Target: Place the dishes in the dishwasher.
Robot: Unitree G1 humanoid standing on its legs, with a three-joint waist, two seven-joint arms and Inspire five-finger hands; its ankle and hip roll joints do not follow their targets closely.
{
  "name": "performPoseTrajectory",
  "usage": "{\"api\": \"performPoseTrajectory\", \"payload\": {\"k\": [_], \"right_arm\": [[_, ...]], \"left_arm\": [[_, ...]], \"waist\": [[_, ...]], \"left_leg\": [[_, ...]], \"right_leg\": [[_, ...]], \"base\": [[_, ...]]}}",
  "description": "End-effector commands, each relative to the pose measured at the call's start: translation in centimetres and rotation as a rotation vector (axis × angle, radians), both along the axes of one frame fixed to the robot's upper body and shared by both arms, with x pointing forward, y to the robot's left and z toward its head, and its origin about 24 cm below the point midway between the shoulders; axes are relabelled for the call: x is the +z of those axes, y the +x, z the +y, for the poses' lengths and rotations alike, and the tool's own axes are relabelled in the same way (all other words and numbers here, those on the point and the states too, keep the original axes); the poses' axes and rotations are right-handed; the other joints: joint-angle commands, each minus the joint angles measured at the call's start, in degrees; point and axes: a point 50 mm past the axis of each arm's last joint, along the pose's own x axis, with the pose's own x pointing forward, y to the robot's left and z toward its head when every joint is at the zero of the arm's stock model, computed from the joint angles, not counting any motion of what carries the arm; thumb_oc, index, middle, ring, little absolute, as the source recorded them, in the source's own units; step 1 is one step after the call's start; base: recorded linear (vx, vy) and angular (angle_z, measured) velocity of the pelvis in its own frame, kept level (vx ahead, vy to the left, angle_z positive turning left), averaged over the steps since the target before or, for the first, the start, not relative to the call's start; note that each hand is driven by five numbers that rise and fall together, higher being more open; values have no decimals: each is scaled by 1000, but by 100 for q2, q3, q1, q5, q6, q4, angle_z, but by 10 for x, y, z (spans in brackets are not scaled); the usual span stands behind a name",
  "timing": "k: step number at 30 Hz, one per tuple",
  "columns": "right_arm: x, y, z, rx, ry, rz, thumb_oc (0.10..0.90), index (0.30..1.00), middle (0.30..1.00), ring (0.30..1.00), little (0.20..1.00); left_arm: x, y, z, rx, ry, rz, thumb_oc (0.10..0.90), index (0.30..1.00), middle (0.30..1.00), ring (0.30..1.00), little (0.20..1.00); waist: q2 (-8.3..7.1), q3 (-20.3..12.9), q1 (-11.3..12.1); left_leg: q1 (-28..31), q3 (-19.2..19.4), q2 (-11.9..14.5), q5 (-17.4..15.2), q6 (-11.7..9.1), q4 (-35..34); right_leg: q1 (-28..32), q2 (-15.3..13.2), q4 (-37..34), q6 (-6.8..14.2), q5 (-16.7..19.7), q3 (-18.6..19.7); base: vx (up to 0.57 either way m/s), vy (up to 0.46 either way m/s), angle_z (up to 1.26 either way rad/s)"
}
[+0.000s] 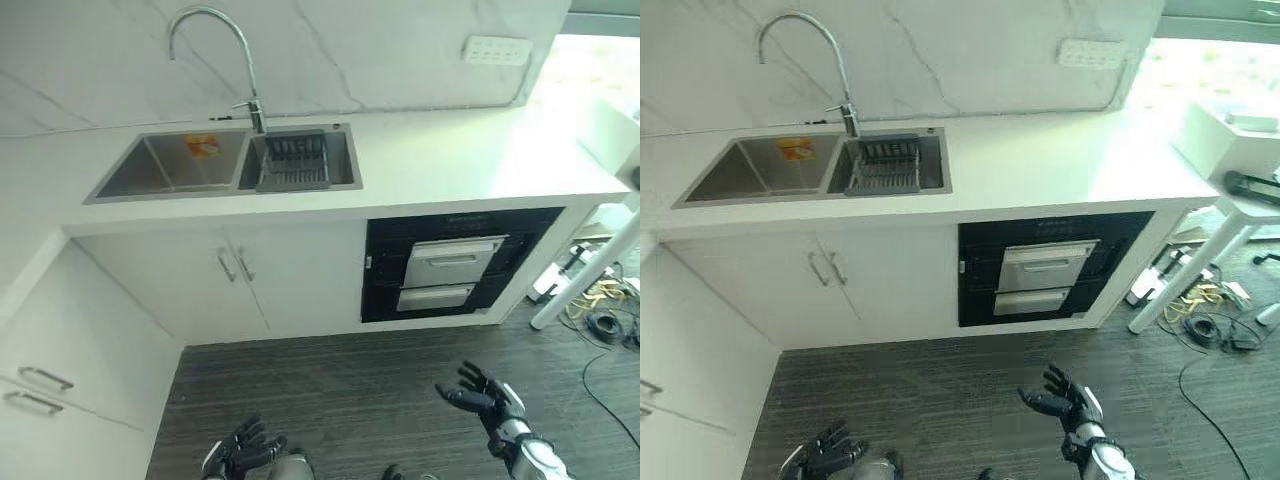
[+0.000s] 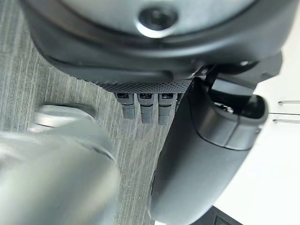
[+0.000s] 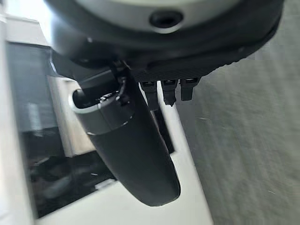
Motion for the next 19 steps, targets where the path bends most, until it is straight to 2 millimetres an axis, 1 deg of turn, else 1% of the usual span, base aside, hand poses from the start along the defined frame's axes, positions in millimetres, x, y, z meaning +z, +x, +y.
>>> {"api": "performPoseTrajectory", "payload": {"k": [1,3,6,7,9,11,12,14,15,17,19], "right_arm": [[37,52,-1,41,-17,-275,800,900,900,900,900],[28,47,1,44,2,-228,800,900,900,900,900],[17,36,7,43,33,-188,800,900,900,900,900],[9,28,11,40,49,-161,800,900,900,900,900],[2,22,14,34,66,-133,800,900,900,900,900],[-3,17,15,10,93,-110,800,900,900,900,900],[-6,15,17,10,101,-93,800,900,900,900,900],[-12,8,20,30,103,-58,800,900,900,900,900],[-13,8,20,30,103,-56,800,900,900,900,900],[-18,4,19,12,98,-21,800,900,900,900,900],[-19,2,15,-7,96,-11,800,900,900,900,900]], "left_arm": [[25,38,18,-63,63,-178,800,900,900,900,900],[25,39,17,-73,69,-177,800,900,900,900,900],[25,43,16,-99,77,-172,800,900,900,900,900],[24,45,17,-132,93,-158,800,900,900,900,900],[22,44,18,-159,100,-131,800,900,900,900,900],[19,42,20,-161,104,-103,800,900,900,900,900],[19,41,22,-133,91,-93,800,900,900,900,900],[19,45,24,-88,61,-104,800,900,900,900,900],[19,45,24,-87,60,-105,800,900,900,900,900],[21,47,25,-37,39,-133,800,900,900,900,900],[20,45,24,-9,18,-141,800,900,900,900,900]], "waist": [[-34,156,-46],[-34,90,-95],[-75,33,-169],[-117,25,-213],[-134,44,-237],[-126,68,-283],[-116,99,-347],[-113,135,-418],[-114,137,-415],[-138,115,-324],[-159,54,-285]], "left_leg": [[291,-145,-7,-838,-100,-39],[314,-151,-79,-947,-52,-39],[351,-66,-156,-1056,14,-39],[397,-63,-255,-1130,83,-39],[427,-100,-331,-1178,154,-39],[440,-137,-363,-1206,223,-39],[455,-171,-383,-1231,285,-39],[465,-193,-432,-1282,385,-39],[467,-188,-433,-1285,387,-39],[498,-120,-438,-1309,389,-39],[548,-25,-396,-1308,368,-39]], "right_leg": [[525,-97,-189,829,-506,598],[508,-111,-189,891,-463,656],[511,-208,-189,999,-378,653],[494,-300,-189,1106,-261,644],[501,-368,-189,1175,-110,592],[511,-342,-189,1182,54,638],[461,-272,-189,1181,113,766],[372,-200,-189,1183,59,979],[369,-205,-189,1184,59,975],[351,-254,-189,1209,-3,901],[406,-236,-189,1176,-119,858]], "base": [[-36,264,34],[-9,276,12],[5,244,10],[18,241,22],[10,200,19],[-6,112,7],[-25,59,5],[-38,23,0],[-41,-48,1],[-19,-98,-4],[13,-114,-11]]}}
